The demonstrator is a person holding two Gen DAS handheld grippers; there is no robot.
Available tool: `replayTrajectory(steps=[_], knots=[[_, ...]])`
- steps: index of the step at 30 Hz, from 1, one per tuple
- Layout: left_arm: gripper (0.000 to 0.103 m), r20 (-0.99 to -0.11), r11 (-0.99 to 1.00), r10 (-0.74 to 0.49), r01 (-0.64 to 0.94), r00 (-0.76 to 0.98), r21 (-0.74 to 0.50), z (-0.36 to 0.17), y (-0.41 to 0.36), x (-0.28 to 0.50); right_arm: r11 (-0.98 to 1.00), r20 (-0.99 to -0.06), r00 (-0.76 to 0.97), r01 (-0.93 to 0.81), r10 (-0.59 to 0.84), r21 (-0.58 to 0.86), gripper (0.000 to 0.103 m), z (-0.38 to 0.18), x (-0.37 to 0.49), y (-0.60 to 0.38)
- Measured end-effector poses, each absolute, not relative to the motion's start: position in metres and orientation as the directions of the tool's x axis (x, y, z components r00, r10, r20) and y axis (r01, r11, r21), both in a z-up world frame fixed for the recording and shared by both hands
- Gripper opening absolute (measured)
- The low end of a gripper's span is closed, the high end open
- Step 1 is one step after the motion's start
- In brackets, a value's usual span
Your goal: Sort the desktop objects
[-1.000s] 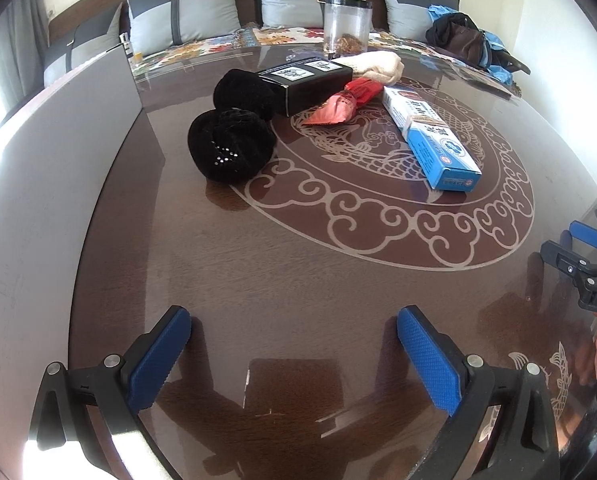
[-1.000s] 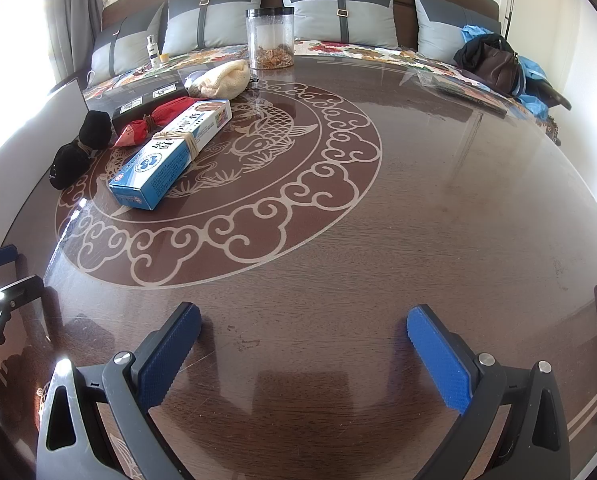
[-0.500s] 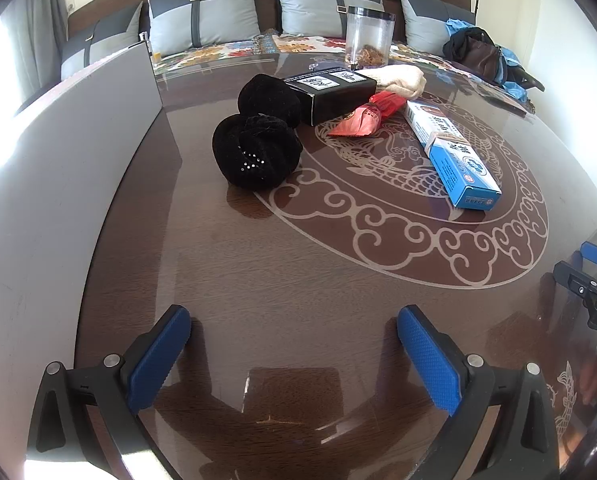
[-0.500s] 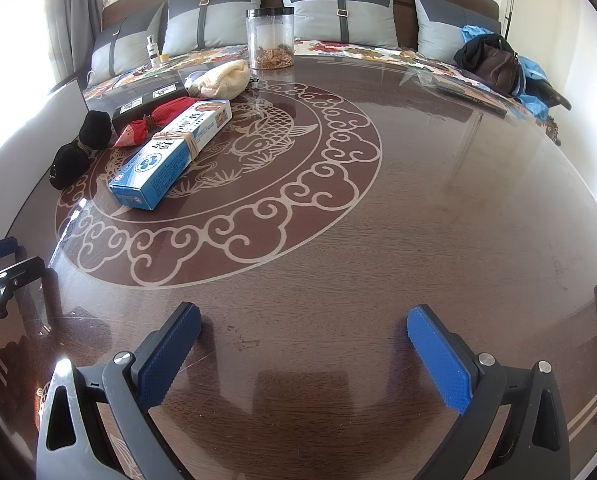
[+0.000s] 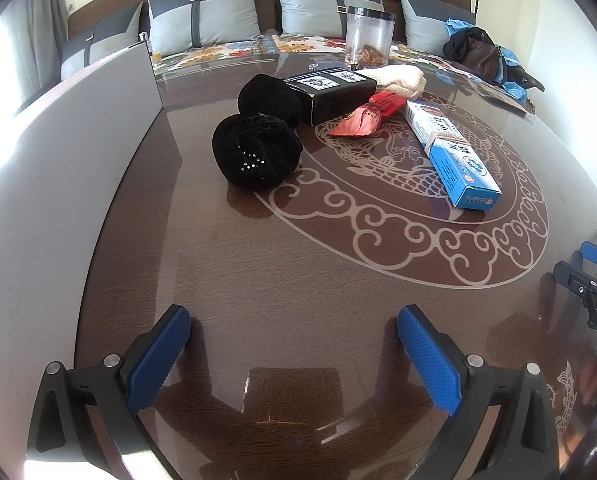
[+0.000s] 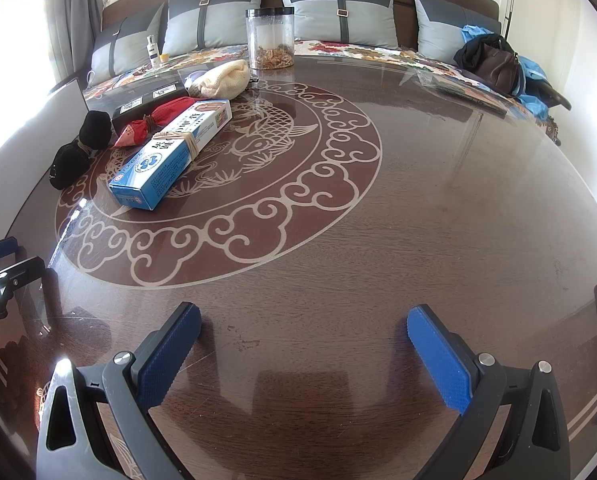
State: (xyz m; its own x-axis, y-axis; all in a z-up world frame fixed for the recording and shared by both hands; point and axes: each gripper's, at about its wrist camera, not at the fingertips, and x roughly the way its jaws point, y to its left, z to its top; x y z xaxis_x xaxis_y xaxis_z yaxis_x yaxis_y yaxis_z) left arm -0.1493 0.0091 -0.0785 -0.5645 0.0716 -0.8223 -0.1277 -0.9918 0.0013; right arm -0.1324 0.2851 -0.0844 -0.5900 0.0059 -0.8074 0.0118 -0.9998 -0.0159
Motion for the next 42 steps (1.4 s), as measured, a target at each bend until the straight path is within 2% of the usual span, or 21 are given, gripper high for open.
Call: replayTrajectory(steps=[27,31,33,37,42], knots=[[0.103,-0.822,-0.992,0.072,-0.128,-0.564,0.001,-0.078,0.008,-0.149,-1.000,-0.820,-0.573,0.010,0.005,-0.013,0.103,-0.083,-0.136,0.284],[0.103,-0.822,-0.992,0.072,-0.128,-0.564,0.001,-0.078,0.008,-0.149,-0.985,-0.805,-0.576,0.002,-0.141,0.171,0.103,-0.065,-0.158,0.279],[0.103,-0.822,-0.992,0.072,-0.128,-0.564,0.001,-0.078,0.008,-0.149,-0.977,-0.791,-0.582,0.027,-0.188,0.213,0.103,-0.051,-0.180,0.259],[0.103,-0.822,-0.992,0.072,-0.128,-0.564,0.001,-0.078,0.008,-0.149,-0.974,-0.806,-0.549,0.078,-0.221,0.214,0.103,-0.044,-0.233,0.213],[0.103,-0.823,-0.992,0.072,-0.128,-0.564,0.001,-0.078,0.008,-0.149,-0.982,-0.863,-0.468,0.086,-0.188,0.168,0.103,-0.072,-0.271,0.177]])
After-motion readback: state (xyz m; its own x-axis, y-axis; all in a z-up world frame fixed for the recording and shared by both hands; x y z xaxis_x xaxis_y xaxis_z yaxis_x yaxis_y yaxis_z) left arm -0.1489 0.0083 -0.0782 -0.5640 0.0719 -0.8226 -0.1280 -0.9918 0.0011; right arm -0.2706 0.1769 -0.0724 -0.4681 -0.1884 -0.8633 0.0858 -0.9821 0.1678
